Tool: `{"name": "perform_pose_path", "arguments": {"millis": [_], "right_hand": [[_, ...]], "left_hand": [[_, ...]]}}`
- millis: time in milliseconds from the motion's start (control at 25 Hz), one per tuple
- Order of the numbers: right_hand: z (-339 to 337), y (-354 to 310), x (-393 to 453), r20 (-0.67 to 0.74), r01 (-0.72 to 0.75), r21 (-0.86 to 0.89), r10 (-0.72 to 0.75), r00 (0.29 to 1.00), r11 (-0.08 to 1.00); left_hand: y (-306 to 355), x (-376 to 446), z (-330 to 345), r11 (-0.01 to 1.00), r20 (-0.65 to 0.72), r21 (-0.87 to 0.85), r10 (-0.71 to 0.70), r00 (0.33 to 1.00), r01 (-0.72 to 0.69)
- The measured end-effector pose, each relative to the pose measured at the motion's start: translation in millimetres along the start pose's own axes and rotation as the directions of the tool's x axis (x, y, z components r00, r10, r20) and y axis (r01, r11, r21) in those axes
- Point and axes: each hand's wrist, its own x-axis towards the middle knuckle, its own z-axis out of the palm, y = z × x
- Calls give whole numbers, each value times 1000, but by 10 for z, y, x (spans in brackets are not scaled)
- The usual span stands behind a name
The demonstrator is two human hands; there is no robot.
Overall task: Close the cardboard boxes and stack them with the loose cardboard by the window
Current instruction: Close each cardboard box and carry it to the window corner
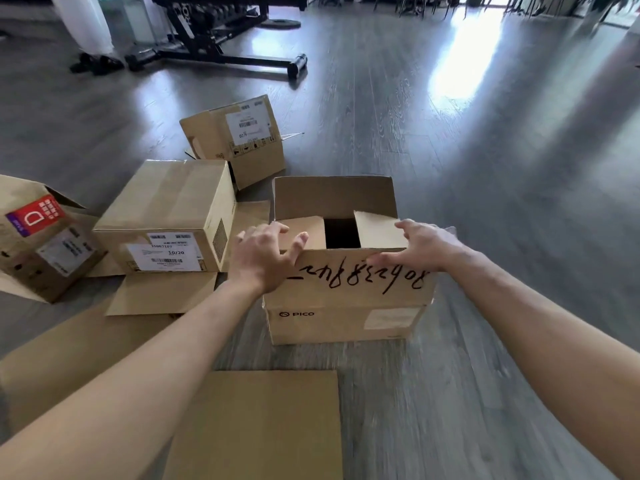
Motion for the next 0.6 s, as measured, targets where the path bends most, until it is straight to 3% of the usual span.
{"name": "perform_pose_path", "arguments": {"millis": [200,400,480,600], "right_hand": [[418,110,164,-164,-63,29,67,984,998],[883,205,261,-88,-129,142,142,986,981],[1028,229,307,-72,-117,160,130,989,980],[1143,255,352,-115,-98,172,119,986,980]], "left_hand": [[-129,0,452,998,-89,-28,-64,994,62],[-223,138,832,985,131,171,-35,991,13],[-222,193,967,983,195,181,-59,979,24],[-218,368,1058,987,185,122,-131,974,109]]}}
